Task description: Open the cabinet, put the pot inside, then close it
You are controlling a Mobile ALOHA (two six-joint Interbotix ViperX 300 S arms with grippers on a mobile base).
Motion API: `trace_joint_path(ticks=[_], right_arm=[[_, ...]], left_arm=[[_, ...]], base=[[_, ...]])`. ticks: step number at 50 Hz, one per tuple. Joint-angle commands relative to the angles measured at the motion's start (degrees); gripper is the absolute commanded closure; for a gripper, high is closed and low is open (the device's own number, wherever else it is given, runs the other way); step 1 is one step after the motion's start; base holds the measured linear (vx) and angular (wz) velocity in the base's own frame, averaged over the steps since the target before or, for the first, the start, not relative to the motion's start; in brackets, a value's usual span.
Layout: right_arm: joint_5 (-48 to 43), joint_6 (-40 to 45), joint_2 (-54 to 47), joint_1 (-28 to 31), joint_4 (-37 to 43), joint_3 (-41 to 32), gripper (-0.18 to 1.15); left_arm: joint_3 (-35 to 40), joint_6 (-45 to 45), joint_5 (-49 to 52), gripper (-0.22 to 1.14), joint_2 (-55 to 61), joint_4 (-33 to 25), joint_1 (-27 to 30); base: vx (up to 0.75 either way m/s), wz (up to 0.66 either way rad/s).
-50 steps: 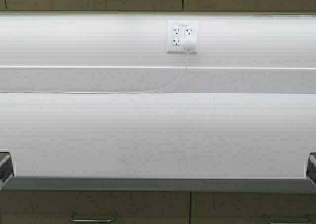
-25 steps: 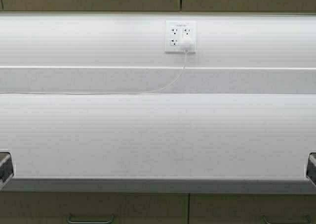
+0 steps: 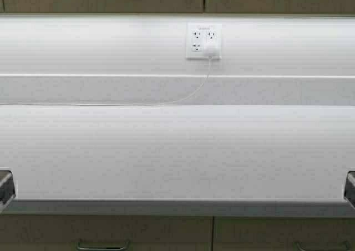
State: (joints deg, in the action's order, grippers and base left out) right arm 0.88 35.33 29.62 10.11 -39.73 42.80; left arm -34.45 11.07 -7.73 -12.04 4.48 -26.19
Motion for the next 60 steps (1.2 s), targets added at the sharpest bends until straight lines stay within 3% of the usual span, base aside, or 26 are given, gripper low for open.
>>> trace_joint_path(ticks=[1, 60], right_arm=[[0.00, -0.09, 0.70, 0.09, 0.09, -0.53, 0.88], [0.88, -0.18, 0.70, 0.09, 0.00, -0.70, 0.88]], left_arm=[[0.26, 0.00, -0.44, 0.86, -0.70, -0.09, -0.18], [0.00, 0.09, -0.44, 0.86, -0.70, -0.09, -0.18]], base=[[0.00, 0.00], [0.00, 0.00]])
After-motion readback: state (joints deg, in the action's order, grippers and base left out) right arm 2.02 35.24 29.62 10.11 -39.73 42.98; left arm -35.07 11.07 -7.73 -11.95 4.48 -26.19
